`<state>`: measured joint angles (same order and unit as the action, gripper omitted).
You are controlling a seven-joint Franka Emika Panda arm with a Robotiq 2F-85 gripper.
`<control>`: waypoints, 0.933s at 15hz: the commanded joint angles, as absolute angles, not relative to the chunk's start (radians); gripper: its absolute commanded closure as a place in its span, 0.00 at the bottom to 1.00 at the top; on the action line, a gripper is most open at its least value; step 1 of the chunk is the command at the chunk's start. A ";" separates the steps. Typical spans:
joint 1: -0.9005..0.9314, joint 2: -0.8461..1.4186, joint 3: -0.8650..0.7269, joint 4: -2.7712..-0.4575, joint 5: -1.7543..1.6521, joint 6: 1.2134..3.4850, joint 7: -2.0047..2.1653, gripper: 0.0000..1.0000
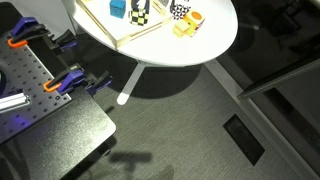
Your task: Lift the pink cube from the table and put it on the wooden tray
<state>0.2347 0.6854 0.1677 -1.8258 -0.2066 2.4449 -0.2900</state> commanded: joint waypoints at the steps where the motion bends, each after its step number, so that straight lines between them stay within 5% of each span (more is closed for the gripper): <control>1: 0.230 0.720 0.176 -1.769 -0.216 2.410 -0.309 0.00; 3: 0.234 0.732 0.175 -1.757 -0.218 2.406 -0.308 0.04; 4: 0.235 0.736 0.175 -1.754 -0.218 2.404 -0.308 0.26; 6: 0.235 0.739 0.177 -1.750 -0.214 2.396 -0.307 0.31; 10: 0.235 0.716 0.185 -1.762 -0.202 2.378 -0.290 0.65; 14: 0.234 0.685 0.188 -1.776 -0.192 2.357 -0.271 0.67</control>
<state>0.2395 0.7211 0.1797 -1.7743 -0.2059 2.4005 -0.2886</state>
